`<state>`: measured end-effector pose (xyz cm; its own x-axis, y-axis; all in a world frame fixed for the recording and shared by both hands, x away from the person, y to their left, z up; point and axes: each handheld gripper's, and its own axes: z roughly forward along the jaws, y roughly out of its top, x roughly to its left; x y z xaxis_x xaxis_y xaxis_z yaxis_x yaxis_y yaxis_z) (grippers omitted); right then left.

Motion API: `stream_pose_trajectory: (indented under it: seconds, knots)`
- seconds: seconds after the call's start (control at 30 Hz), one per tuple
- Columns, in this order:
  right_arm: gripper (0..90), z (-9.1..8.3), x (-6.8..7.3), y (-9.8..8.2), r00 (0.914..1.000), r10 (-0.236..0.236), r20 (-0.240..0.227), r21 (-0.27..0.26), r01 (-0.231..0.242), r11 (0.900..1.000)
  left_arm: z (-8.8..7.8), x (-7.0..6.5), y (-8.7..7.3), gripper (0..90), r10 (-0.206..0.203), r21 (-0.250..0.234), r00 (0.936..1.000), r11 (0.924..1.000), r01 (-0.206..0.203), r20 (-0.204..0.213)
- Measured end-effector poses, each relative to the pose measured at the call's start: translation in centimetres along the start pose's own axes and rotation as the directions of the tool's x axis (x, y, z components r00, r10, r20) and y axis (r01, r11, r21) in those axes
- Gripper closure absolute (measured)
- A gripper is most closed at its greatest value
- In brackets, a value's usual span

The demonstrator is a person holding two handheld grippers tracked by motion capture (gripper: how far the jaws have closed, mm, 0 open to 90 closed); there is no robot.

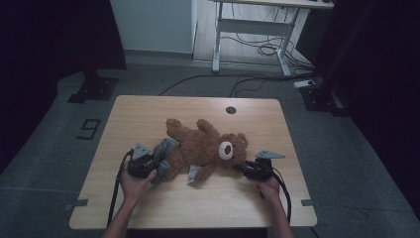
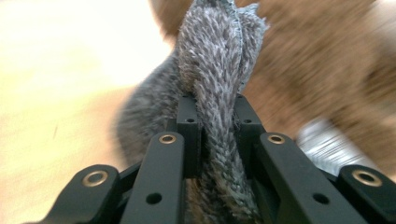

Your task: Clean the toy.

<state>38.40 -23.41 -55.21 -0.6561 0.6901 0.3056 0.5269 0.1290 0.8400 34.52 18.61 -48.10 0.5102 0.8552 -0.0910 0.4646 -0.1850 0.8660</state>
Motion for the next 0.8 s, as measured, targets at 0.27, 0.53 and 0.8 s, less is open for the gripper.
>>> stream_pose_trajectory:
  seconds: [0.27, 0.53, 0.8]
  knots:
    - [62.6, 0.0, 0.1, 0.1, 1.0000, 0.002, 0.003, -0.004, -0.002, 1.000, 3.9, -7.5, 4.3, 77.0, 0.134, -0.012, 0.9802, 0.9910, -0.134, 0.145]
    - [62.8, -0.1, 0.1, 0.1, 1.0000, 0.001, 0.000, -0.008, -0.001, 1.000, 9.2, -14.0, 3.8, 77.1, 0.220, 0.050, 0.9389, 0.9693, -0.241, 0.265]
    - [63.0, -0.1, 0.0, 0.1, 0.9999, 0.015, 0.003, -0.006, -0.015, 1.000, 10.0, -15.5, 3.2, 77.3, 0.221, 0.052, 0.9265, 0.9674, -0.248, 0.304]
